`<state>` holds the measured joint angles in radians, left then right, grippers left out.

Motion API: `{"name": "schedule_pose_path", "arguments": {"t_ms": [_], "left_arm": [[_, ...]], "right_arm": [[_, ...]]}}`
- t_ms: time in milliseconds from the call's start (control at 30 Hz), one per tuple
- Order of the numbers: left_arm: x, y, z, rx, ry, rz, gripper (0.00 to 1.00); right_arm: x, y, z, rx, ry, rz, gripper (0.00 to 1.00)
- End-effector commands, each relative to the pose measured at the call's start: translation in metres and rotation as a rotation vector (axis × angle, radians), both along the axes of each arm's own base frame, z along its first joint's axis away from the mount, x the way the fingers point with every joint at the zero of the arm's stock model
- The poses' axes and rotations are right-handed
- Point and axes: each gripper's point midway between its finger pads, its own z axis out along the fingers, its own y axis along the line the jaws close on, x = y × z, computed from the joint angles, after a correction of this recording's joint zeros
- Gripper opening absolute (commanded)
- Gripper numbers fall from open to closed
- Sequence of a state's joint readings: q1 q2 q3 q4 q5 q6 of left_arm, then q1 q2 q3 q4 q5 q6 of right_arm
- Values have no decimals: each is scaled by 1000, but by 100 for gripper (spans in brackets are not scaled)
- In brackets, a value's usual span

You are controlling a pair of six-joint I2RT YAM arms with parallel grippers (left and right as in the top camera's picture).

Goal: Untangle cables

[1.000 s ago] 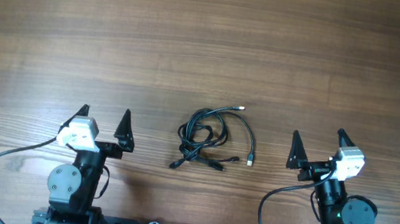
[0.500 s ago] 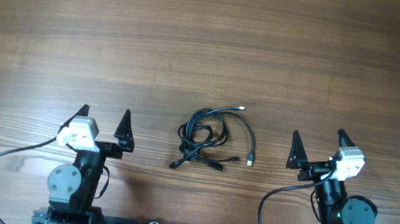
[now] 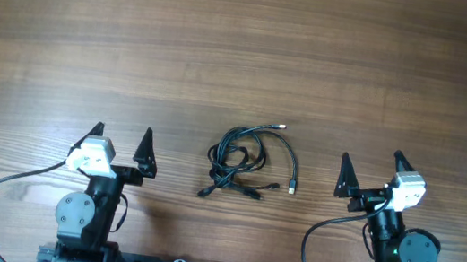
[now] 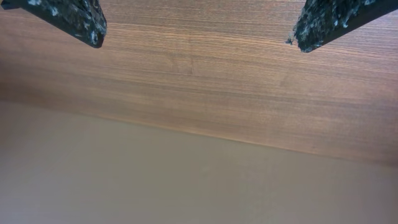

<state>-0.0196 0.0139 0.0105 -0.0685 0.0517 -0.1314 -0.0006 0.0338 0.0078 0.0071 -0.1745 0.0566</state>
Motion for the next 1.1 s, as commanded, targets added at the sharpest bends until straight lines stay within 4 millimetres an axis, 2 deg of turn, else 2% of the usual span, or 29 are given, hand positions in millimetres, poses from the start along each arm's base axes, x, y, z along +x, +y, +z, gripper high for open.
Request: {"name": "schedule_pose_path", "arguments": {"t_ms": [0,100,333,533,567,767,900,1067], "left_arm": [[0,-2,0,22,-9,-10,100],[0,-8,8,12,-38,-43,100],[0,-8,10,12,-46,-43,100],[-8,-20,38,6,-84,-119,100],[-12,-25,42,2,-65,-147,100],[-27,-25,58,-23,36,-145,100],[-28,-25,70,-25,79,-149,100],[-20,-27,87,-31,168,-156,100]], "right_arm": [[1,-2,-1,14,4,-14,100],[1,-2,-1,14,4,-14,100],[1,-2,-1,14,4,-14,100],[1,-2,-1,14,4,-14,99],[1,-2,-1,14,4,-14,100],[1,-2,-1,14,4,-14,100],[1,-2,-1,14,4,-14,100],[1,-2,-1,14,4,-14,100]]}}
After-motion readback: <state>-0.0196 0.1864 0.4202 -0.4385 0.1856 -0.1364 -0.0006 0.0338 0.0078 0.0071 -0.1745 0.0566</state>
